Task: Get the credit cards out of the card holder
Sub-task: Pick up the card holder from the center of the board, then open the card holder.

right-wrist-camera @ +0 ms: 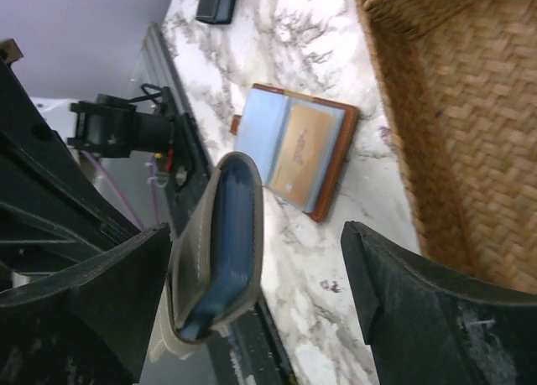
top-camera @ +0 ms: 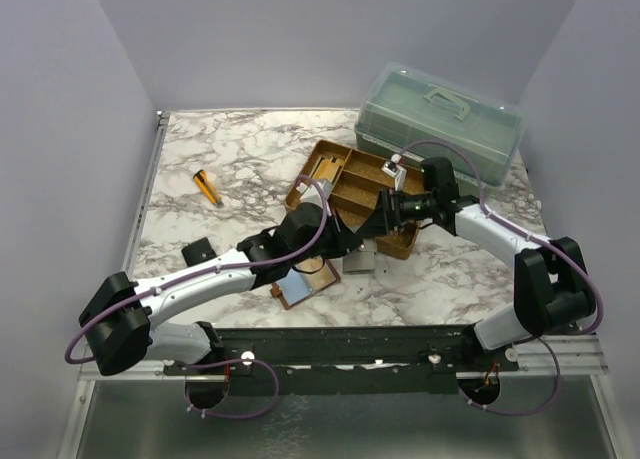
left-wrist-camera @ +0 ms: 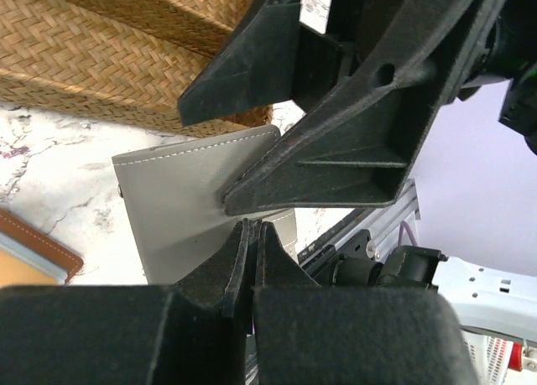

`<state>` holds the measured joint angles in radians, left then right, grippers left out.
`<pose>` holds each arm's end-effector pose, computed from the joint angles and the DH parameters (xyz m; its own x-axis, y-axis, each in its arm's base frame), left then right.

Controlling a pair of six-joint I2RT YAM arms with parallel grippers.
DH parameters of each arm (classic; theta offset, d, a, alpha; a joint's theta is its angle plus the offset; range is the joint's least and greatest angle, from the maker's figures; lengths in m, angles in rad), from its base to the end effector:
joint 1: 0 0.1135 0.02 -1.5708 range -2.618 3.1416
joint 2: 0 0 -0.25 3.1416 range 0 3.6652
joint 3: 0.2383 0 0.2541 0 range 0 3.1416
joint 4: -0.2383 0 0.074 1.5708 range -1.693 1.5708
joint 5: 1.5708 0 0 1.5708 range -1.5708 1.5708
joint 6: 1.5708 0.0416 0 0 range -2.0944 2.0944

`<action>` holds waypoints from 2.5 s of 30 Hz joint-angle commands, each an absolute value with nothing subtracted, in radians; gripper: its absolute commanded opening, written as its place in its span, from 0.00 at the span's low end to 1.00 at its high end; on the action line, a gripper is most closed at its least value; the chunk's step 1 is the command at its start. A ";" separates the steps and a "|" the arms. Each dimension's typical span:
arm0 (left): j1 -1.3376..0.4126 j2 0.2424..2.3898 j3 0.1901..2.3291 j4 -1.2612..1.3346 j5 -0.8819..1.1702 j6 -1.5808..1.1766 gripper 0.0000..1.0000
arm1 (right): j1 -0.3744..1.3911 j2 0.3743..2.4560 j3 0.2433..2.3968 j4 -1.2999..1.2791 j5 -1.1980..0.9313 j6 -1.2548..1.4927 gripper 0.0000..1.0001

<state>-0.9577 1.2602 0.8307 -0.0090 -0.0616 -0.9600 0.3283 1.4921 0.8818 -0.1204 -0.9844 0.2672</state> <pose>0.1734 -0.2420 0.2542 -0.7826 -0.3086 -0.5407 0.2497 0.6400 -0.7267 0.2816 0.1325 0.2056 -0.8115 -0.1220 -0.5715 -0.5716 0.3691 0.7328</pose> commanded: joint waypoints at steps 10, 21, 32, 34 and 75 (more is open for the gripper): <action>-1.023 1.338 0.932 0.093 -0.046 -0.974 0.00 | 0.362 1.427 0.862 -0.066 -0.825 0.294 0.01; -1.102 1.582 1.073 0.192 0.112 -1.001 0.30 | 0.360 1.380 0.835 -0.047 -0.894 0.232 0.00; -1.100 1.132 0.853 -0.054 -0.112 -0.774 0.75 | 0.359 1.340 0.859 -0.126 -0.989 0.047 0.00; -1.093 1.046 0.771 -0.064 -0.170 -0.798 0.79 | 0.357 1.340 0.854 -0.124 -1.049 0.036 0.00; -0.769 1.028 0.351 0.776 0.461 -0.769 0.00 | 0.333 1.422 0.907 -0.321 -1.476 -0.180 0.67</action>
<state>-0.8211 1.1015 0.3622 0.6949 0.3408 -0.8127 0.3264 1.3846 0.8570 -0.1566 -1.3823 -0.0418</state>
